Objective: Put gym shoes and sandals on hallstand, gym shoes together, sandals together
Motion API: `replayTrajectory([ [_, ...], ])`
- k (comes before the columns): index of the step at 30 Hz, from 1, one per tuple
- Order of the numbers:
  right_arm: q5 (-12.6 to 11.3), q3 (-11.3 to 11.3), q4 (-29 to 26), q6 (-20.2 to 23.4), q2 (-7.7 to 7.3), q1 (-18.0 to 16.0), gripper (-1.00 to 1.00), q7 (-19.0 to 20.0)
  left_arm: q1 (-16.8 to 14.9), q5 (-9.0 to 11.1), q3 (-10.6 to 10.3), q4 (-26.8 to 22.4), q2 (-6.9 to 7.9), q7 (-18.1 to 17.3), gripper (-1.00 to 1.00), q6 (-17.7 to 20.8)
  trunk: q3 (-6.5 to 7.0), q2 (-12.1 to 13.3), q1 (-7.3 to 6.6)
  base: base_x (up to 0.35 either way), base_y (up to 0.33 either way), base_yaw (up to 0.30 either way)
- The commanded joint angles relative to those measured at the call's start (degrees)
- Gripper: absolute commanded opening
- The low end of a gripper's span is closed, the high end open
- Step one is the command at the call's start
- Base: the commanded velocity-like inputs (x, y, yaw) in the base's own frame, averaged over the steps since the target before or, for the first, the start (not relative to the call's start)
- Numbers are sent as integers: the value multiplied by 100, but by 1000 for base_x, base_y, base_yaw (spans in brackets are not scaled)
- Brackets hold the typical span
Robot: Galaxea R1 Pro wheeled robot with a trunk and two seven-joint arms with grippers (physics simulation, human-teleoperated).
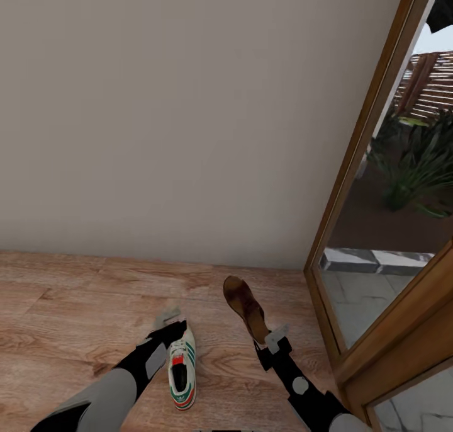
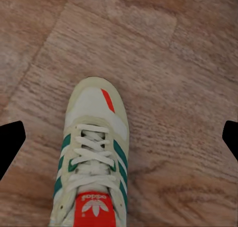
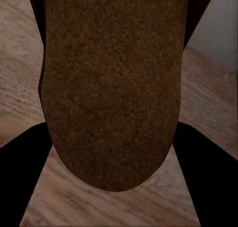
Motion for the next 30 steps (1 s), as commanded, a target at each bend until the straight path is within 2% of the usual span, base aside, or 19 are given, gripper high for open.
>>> replayTrajectory([
  [1,54,1,-87,74,32,-3,-100,-40,-3,35,6,95,6,13,100,-51,-5,-2,-1,0,0,0],
  [3,54,1,-134,164,55,-4,-100,-36,-3,28,10,158,-14,-1,100,-389,-5,-2,-1,0,0,0],
  [4,53,1,-151,202,63,-4,-100,-34,-3,25,10,182,-64,-8,100,-604,-5,-2,-1,0,0,0],
  [5,52,-2,-173,242,72,-5,-100,-33,-3,22,12,241,-181,-2,100,-828,-5,-2,-1,0,0,0],
  [6,49,-1,-186,252,74,-6,-100,-32,-3,21,16,326,-217,6,100,-884,-5,-2,-1,0,0,0],
  [9,19,0,-258,260,76,-16,-100,-32,-3,24,15,550,-246,17,100,-935,-5,-2,-1,0,0,0],
  [14,-316,1,-625,296,88,-83,-100,-32,-3,25,18,739,-266,30,100,-977,-5,-2,-1,0,0,0],
  [15,-450,1,-716,397,100,-157,-100,-32,-3,25,21,774,-267,52,100,-982,-5,-2,-1,0,0,0],
  [18,-599,1,-815,731,113,-289,-100,-32,-1,22,25,830,-218,119,100,-988,-5,-2,-1,0,0,0],
  [24,-681,1,-841,998,120,-370,-100,-32,-2,20,24,868,-63,158,100,-984,-5,-2,-1,0,0,0],
  [30,-699,1,-822,1065,122,-385,-100,-32,-2,20,23,920,-26,161,100,-983,-5,-2,-1,0,0,0],
])
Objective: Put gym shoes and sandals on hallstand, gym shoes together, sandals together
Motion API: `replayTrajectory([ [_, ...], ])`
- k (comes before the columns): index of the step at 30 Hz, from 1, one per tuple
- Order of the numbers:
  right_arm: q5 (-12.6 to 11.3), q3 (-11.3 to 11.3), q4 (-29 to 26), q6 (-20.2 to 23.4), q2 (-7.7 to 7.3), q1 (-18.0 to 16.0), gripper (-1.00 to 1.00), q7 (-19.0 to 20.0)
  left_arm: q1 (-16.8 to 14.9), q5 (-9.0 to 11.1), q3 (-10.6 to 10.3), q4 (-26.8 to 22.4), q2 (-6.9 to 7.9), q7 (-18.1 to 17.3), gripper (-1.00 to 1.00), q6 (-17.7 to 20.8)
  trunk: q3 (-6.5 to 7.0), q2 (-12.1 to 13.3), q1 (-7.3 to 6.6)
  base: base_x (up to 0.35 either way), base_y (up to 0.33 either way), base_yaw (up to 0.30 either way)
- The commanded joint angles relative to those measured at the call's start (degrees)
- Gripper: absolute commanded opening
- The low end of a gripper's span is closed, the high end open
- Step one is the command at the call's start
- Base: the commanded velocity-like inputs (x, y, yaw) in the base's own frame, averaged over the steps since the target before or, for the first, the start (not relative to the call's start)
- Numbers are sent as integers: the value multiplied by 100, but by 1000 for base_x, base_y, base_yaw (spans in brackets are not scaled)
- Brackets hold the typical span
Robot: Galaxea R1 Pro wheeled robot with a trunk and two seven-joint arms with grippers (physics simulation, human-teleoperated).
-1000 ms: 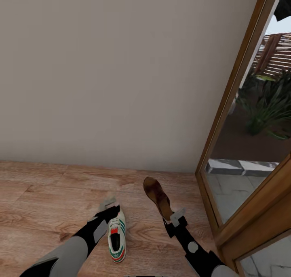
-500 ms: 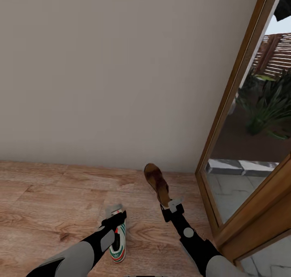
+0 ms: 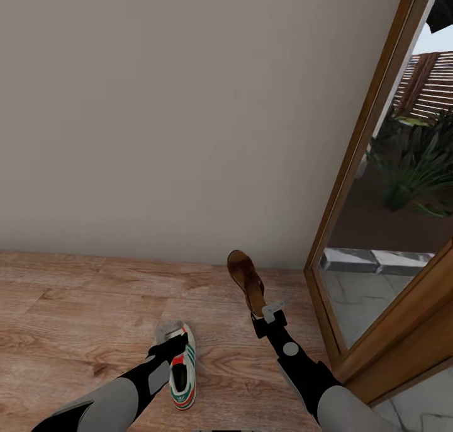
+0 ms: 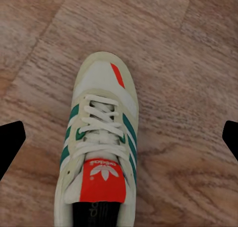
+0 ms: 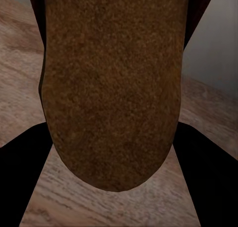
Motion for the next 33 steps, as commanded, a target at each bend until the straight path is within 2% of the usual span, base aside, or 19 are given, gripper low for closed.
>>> replayTrajectory([
  [1,50,17,6,-3,-1,-6,-100,-38,-3,35,-13,12,-7,12,100,-19,-4,-2,-1,0,0,0],
  [7,48,17,15,4,-1,-9,-100,-38,2,35,-11,26,-12,12,100,-19,-71,-6,6,0,0,0],
  [31,56,17,180,5,-1,-10,-100,-38,23,32,-13,29,-11,7,100,-18,-603,-38,68,0,0,0],
  [33,56,17,183,5,-1,-10,-100,-38,23,33,-13,29,-11,6,100,-18,-603,-38,68,0,0,0],
])
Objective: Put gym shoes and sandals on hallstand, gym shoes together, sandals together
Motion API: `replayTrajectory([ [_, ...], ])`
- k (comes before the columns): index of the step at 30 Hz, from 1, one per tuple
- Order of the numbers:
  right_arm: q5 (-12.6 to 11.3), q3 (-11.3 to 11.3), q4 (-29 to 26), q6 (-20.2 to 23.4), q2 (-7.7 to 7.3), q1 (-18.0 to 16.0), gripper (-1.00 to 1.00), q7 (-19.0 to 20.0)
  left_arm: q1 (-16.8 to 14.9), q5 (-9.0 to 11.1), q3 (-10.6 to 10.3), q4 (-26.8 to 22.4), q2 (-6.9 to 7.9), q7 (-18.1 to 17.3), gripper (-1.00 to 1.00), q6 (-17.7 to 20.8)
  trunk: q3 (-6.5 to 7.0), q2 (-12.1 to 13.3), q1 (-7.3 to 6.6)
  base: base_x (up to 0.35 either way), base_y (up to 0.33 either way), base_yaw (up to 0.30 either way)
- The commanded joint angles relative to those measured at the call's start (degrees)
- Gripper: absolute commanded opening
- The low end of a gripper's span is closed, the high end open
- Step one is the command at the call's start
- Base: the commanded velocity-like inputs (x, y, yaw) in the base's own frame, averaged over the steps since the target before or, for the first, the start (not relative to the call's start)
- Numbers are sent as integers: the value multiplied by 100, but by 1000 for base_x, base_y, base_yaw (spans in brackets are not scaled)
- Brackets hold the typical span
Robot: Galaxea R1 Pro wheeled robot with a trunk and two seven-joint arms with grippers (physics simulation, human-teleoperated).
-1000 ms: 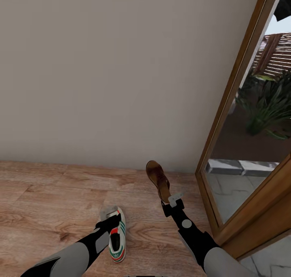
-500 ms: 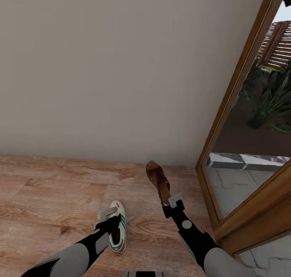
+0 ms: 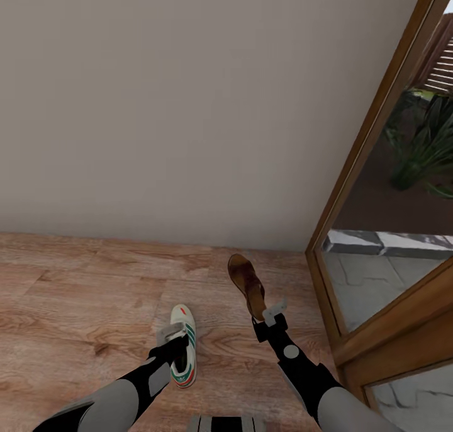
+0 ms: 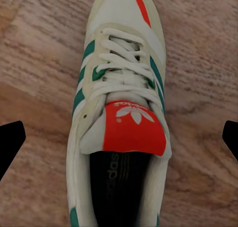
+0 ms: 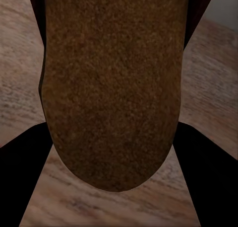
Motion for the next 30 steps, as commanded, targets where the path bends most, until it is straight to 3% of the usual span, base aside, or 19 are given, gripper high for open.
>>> replayTrajectory([
  [1,51,19,7,-8,-1,-4,-100,-38,-3,34,-13,4,-1,13,100,-19,-4,-2,-1,0,0,0],
  [16,51,19,41,-8,-1,-3,-100,-38,-3,31,-13,4,-1,3,100,-19,-336,-22,37,0,0,0],
  [30,51,19,47,-8,-1,-3,-100,-38,-3,34,-13,4,-1,1,100,-19,-381,-24,43,0,0,0],
])
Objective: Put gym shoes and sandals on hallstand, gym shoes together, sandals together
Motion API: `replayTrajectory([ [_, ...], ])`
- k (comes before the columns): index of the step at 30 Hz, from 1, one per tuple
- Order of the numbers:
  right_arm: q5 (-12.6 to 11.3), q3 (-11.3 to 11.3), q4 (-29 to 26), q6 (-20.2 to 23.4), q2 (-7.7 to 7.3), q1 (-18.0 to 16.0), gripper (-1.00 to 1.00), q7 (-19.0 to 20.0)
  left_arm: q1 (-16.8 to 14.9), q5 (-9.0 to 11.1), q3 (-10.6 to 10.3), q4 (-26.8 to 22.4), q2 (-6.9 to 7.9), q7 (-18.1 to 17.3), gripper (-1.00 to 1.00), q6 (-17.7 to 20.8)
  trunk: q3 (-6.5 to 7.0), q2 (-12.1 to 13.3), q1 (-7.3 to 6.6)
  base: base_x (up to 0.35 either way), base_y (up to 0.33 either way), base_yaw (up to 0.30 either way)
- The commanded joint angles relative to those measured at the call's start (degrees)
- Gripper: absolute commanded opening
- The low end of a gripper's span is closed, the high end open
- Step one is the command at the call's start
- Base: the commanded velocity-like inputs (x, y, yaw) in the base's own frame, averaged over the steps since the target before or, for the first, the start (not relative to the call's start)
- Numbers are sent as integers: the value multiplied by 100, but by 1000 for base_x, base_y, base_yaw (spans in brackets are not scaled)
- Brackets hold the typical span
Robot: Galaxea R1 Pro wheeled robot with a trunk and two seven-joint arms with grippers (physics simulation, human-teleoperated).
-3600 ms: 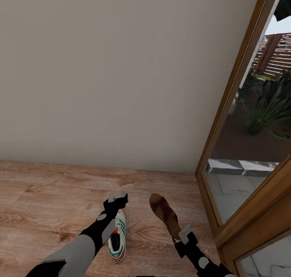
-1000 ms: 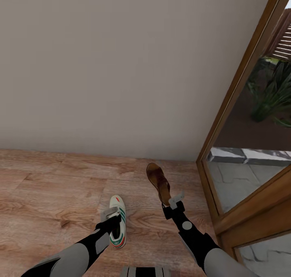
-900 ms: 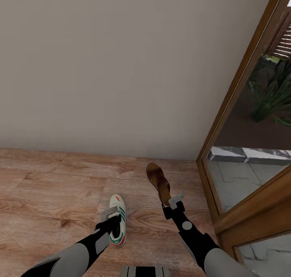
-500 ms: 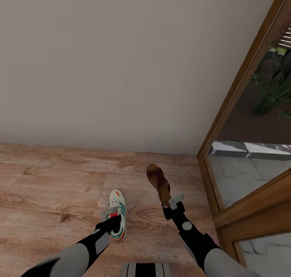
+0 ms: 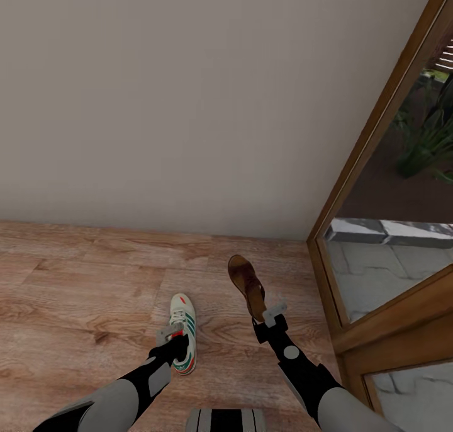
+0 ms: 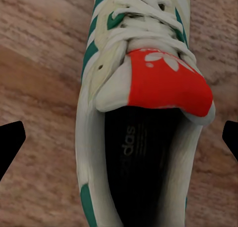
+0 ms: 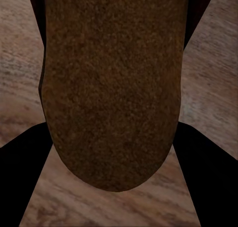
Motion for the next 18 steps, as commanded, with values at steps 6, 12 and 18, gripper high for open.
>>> replayTrajectory([
  [6,51,19,12,-8,-1,-3,-100,-38,-3,33,-13,4,-5,11,100,-19,-4,-1,-1,0,0,0],
  [12,51,19,39,-8,-1,-2,-100,-38,-3,32,-13,6,-9,5,100,-19,-4,-1,-1,0,0,0],
  [18,49,19,48,-15,-1,-1,-100,-38,5,29,-14,12,-19,4,100,-19,-4,-1,-1,0,0,0],
])
